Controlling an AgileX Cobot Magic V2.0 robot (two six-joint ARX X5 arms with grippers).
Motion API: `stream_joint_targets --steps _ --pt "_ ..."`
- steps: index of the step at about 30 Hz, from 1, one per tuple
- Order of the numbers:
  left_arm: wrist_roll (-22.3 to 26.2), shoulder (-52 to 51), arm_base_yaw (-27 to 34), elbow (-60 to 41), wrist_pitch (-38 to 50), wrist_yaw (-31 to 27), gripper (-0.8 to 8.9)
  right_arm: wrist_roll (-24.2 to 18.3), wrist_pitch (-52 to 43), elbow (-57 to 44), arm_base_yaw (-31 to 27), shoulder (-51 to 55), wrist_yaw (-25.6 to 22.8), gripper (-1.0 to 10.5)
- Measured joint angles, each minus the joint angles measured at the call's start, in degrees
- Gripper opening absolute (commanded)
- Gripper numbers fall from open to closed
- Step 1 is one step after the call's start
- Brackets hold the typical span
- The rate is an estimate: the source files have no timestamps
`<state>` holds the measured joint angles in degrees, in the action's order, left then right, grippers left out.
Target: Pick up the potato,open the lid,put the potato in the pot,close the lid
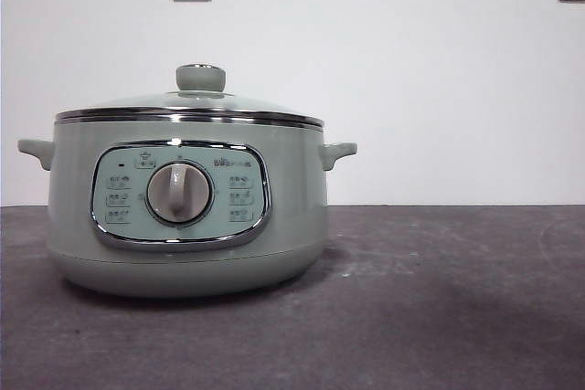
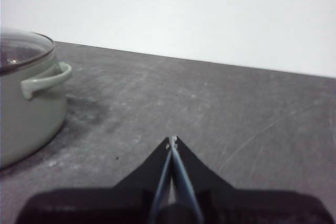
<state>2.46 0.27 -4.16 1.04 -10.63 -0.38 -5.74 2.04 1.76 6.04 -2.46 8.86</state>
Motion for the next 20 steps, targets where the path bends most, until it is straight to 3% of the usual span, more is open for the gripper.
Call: stream_joint_targets --steps 7,20 --pt "0.00 0.00 0.00 0.00 0.00 0.02 -0.03 2.64 7.08 -0.85 0.00 2.19 -0.13 0.0" --pt "0.00 0.00 0.00 0.00 0.00 0.04 -0.03 6.64 7.26 -0.81 0.00 2.10 -1.55 0.0"
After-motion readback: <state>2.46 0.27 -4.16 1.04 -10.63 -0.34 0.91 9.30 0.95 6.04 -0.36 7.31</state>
